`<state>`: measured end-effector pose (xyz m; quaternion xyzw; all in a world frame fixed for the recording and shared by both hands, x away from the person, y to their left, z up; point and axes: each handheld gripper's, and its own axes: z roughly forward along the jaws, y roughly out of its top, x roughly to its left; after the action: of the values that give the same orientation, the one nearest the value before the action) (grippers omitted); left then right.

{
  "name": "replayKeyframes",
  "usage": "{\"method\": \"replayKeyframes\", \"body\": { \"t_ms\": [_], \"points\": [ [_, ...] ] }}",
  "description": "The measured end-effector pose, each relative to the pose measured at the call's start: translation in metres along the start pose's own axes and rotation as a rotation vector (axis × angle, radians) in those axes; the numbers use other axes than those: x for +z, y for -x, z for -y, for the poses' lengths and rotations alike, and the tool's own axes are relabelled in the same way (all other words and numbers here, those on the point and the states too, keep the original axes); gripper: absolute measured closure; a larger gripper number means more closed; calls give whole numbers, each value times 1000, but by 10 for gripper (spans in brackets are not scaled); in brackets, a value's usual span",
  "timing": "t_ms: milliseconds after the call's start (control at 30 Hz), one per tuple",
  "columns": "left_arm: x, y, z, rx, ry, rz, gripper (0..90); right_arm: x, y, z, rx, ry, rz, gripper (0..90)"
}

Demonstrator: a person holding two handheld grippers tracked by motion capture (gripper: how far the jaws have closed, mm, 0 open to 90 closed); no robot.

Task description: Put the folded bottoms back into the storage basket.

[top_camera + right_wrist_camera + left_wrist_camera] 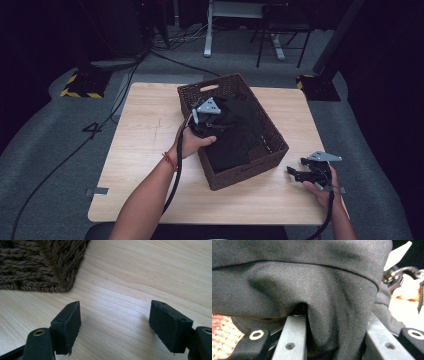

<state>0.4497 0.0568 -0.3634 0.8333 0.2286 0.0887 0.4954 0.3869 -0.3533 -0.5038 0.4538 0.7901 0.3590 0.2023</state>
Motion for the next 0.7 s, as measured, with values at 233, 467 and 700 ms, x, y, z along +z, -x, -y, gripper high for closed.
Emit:
{"method": "replayKeyframes", "body": {
  "t_ms": [233, 467, 700],
  "points": [
    [9, -4, 7, 2, -45, -13, 729, 0, 0, 0, -6, -1, -5, 260],
    [11, -8, 9, 6, -78, -56, 723, 0, 0, 0, -8, -2, -3, 260],
    [13, -18, 15, -18, -113, -105, 694, 0, 0, 0, -9, -2, -3, 260]
  ]
}}
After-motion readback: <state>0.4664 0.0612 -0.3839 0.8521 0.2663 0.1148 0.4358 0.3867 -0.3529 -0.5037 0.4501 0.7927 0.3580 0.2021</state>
